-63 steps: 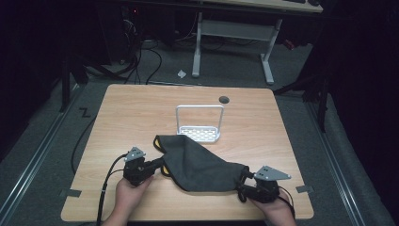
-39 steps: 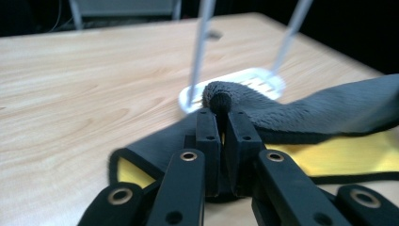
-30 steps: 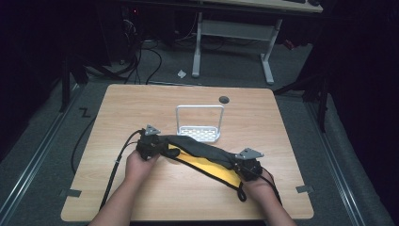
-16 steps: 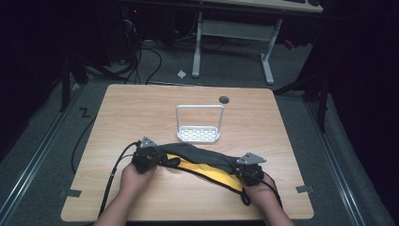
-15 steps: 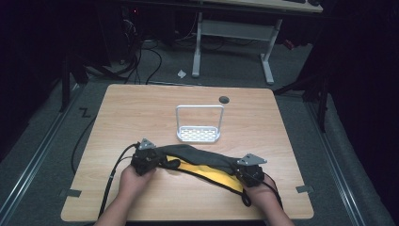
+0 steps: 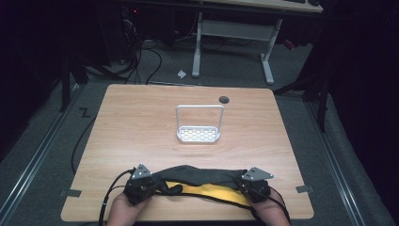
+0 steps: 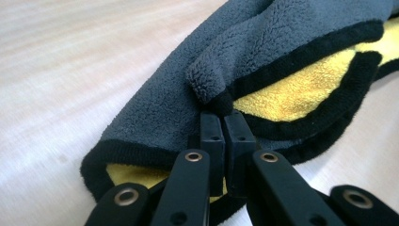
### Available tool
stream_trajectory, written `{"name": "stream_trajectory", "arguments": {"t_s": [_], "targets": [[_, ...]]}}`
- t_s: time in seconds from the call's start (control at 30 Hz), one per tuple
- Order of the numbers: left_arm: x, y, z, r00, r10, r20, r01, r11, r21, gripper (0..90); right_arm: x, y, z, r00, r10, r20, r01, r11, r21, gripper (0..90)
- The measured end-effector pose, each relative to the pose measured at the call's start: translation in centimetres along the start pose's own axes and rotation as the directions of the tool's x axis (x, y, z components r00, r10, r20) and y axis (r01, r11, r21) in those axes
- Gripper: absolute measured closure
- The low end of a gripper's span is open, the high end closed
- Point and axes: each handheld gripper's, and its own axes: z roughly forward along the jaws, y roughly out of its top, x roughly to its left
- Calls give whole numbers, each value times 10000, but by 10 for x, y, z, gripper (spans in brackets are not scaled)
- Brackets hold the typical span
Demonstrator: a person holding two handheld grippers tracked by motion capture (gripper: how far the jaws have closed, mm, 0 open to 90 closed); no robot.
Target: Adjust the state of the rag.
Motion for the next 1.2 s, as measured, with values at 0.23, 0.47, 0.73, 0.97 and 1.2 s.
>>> {"name": "stream_trajectory", "arguments": {"t_s": [0.23,0.47,0.73,0.97,1.2], "targets": [[14,28,-16,9999,-96,-90,86,9942,-1069,883,-8,19,-23,9994,275,193,-249,9917,-1258,858],[57,79,18,9978,-375,-550,315,9939,-1060,879,-53,49,10,9925,1100,531,-1041,9893,-1026,856],[90,82,51,9857,-1365,-990,1318,9899,-525,665,-80,45,57,9800,1854,727,-1855,9826,-61,725],[70,61,4,9826,-871,-1641,608,9854,-1591,597,-74,47,13,9755,1812,1249,-1605,9741,-1591,609],[48,17,-23,9879,-1027,-1160,817,9816,-1727,716,-63,17,-4,9826,1678,802,-1580,9806,-1159,844]]}}
